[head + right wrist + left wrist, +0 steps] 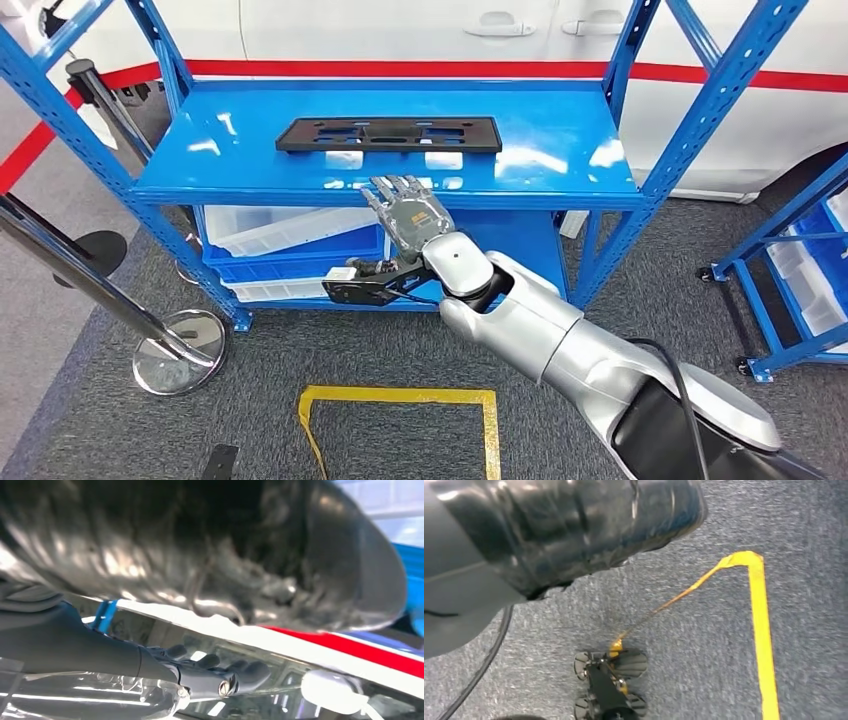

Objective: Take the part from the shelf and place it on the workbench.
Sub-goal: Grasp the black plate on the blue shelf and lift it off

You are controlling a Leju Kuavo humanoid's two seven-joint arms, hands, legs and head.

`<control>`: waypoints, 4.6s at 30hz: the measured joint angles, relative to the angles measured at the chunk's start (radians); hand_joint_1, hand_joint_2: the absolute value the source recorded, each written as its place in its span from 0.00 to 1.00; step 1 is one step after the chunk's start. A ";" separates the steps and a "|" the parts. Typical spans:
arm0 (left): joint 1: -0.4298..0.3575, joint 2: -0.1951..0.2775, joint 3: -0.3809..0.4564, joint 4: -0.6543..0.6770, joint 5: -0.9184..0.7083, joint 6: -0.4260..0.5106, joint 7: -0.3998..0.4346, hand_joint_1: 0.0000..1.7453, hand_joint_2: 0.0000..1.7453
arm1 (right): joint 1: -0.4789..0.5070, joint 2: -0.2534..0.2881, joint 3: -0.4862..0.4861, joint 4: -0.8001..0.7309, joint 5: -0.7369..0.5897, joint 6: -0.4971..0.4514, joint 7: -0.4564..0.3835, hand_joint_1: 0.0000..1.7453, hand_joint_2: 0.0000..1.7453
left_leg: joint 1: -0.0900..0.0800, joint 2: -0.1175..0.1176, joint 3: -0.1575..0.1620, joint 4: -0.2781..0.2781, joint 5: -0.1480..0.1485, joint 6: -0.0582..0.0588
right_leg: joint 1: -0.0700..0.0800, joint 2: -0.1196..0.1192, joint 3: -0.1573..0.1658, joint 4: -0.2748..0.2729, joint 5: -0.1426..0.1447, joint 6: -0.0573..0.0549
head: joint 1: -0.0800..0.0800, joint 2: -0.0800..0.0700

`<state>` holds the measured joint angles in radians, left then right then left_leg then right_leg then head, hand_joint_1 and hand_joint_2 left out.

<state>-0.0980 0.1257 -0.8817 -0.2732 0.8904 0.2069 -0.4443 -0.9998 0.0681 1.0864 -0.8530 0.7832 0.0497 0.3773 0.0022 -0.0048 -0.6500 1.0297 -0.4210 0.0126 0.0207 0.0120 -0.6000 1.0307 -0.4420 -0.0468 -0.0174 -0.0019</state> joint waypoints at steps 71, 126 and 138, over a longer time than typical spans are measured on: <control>0.000 -0.016 -0.021 0.002 -0.012 -0.015 0.007 0.00 0.00 | -0.001 0.074 -0.007 0.047 -0.013 -0.079 -0.058 0.00 0.00 | 0.009 -0.002 0.074 -0.042 -0.024 0.026 | -0.023 -0.003 -0.129 0.287 -0.133 0.054 | -0.005 0.000; -0.001 -0.019 -0.027 0.005 -0.011 0.040 0.063 0.00 0.00 | 0.010 0.057 -0.007 0.026 -0.148 0.183 -0.103 0.00 1.00 | 0.015 -0.004 0.041 -0.022 -0.017 -0.014 | -0.020 -0.005 0.002 -0.012 0.000 0.032 | -0.004 0.000; -0.002 -0.019 -0.027 0.005 -0.009 0.040 0.051 0.00 0.00 | 0.022 0.050 -0.006 0.060 -0.162 0.193 -0.063 0.00 1.00 | 0.009 -0.007 0.050 -0.023 -0.026 0.006 | -0.016 -0.008 -0.038 0.022 0.016 0.025 | -0.002 0.000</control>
<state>-0.1004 0.1063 -0.9087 -0.2686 0.8811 0.2470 -0.3937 -0.9779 0.1185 1.0801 -0.7930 0.6212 0.2428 0.3144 0.0107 -0.0115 -0.5999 1.0068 -0.4475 0.0186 0.0045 0.0045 -0.6378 1.0526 -0.4261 -0.0214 -0.0192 -0.0019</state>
